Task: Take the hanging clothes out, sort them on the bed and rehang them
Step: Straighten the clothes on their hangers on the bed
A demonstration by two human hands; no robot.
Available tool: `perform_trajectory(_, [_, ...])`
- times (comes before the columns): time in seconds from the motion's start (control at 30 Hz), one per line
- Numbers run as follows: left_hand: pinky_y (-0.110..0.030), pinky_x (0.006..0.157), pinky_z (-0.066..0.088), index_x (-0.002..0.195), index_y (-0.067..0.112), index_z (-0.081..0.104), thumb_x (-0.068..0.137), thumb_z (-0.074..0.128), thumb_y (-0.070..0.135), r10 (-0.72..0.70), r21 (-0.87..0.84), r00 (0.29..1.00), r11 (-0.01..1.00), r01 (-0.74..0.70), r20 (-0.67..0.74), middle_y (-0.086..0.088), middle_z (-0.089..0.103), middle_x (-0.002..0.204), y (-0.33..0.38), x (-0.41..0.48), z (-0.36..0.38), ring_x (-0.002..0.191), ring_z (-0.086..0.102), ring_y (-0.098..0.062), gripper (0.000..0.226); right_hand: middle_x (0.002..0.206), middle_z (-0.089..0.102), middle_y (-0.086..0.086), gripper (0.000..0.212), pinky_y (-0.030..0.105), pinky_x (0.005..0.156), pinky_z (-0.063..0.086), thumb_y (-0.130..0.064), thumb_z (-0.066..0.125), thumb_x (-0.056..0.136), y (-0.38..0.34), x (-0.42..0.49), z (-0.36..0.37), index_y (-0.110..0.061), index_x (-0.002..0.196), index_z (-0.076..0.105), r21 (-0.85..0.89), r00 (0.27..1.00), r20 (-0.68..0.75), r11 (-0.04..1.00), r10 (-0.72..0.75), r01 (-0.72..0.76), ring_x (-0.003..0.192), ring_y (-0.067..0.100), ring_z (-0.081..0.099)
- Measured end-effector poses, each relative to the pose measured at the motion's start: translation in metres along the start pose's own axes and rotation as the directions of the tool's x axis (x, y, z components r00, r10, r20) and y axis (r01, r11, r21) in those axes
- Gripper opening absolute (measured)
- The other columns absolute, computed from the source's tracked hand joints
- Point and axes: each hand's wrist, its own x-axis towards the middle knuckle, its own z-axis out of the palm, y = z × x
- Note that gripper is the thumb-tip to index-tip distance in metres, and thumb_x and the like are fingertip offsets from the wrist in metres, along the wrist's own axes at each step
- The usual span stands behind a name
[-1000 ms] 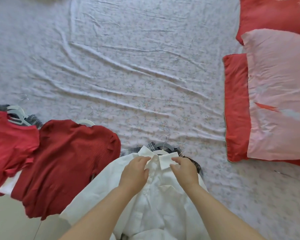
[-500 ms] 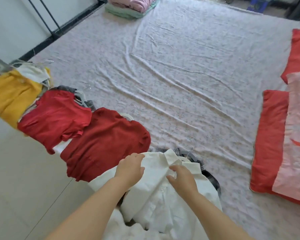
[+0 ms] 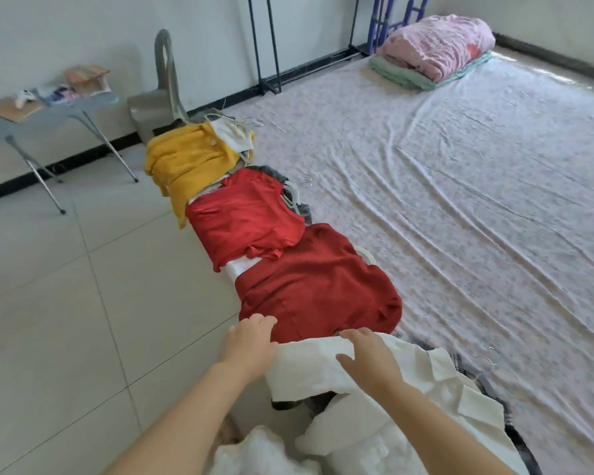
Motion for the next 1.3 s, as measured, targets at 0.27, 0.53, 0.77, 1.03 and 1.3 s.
perform_trajectory(0.27, [-0.034,0.092,0.038,0.133,0.024,0.039,0.091,0.047,0.035,-0.043,-0.086,0.999,0.995,0.043,0.001,0.001,0.046,0.133,-0.149,0.006,-0.031,0.117,0.049,-0.022,0.044,0.129,0.05,-0.003,0.045,0.03,0.097,0.041,-0.033,0.058,0.087,-0.127,0.056,0.031,-0.024,0.131,0.049,-0.081,1.0,-0.002,0.997,0.012,-0.012,0.118,0.016,0.048])
perform_trajectory(0.53, [-0.034,0.091,0.04,0.133,0.023,0.039,0.092,0.047,0.034,-0.136,-0.11,0.991,0.985,0.135,-0.004,0.0,0.047,0.131,-0.287,0.023,-0.066,0.118,0.048,-0.023,0.044,0.125,0.052,-0.001,0.045,0.031,0.096,0.042,-0.031,0.057,0.086,-0.25,0.118,0.067,-0.025,0.13,0.05,-0.151,0.997,0.058,0.987,-0.05,0.058,0.118,0.019,0.048])
perform_trajectory(0.77, [-0.033,0.092,0.039,0.136,0.023,0.037,0.092,0.047,0.034,-0.161,-0.135,0.987,0.978,0.16,0.009,0.0,0.047,0.132,-0.351,0.068,-0.088,0.119,0.048,-0.021,0.046,0.129,0.05,0.001,0.046,0.031,0.096,0.041,-0.03,0.055,0.087,-0.316,0.188,0.083,-0.024,0.132,0.048,-0.197,0.984,0.13,0.97,-0.118,0.143,0.117,0.021,0.048])
perform_trajectory(1.03, [-0.035,0.094,0.041,0.138,0.023,0.034,0.093,0.047,0.034,-0.228,-0.067,0.973,0.971,0.23,0.032,-0.002,0.045,0.136,-0.426,0.168,-0.149,0.121,0.047,-0.023,0.049,0.127,0.051,0.0,0.046,0.033,0.098,0.041,-0.026,0.054,0.086,-0.384,0.321,0.086,-0.023,0.132,0.049,-0.143,0.969,0.181,0.97,-0.171,0.198,0.119,0.021,0.047])
perform_trajectory(1.3, [-0.034,0.095,0.039,0.139,0.024,0.033,0.092,0.047,0.035,-0.238,-0.102,0.971,0.966,0.238,0.006,-0.001,0.044,0.137,-0.476,0.262,-0.22,0.123,0.045,-0.022,0.05,0.125,0.052,0.0,0.045,0.033,0.096,0.043,-0.03,0.056,0.086,-0.44,0.433,0.057,-0.023,0.13,0.05,-0.139,0.973,0.186,0.977,-0.137,0.164,0.118,0.02,0.048])
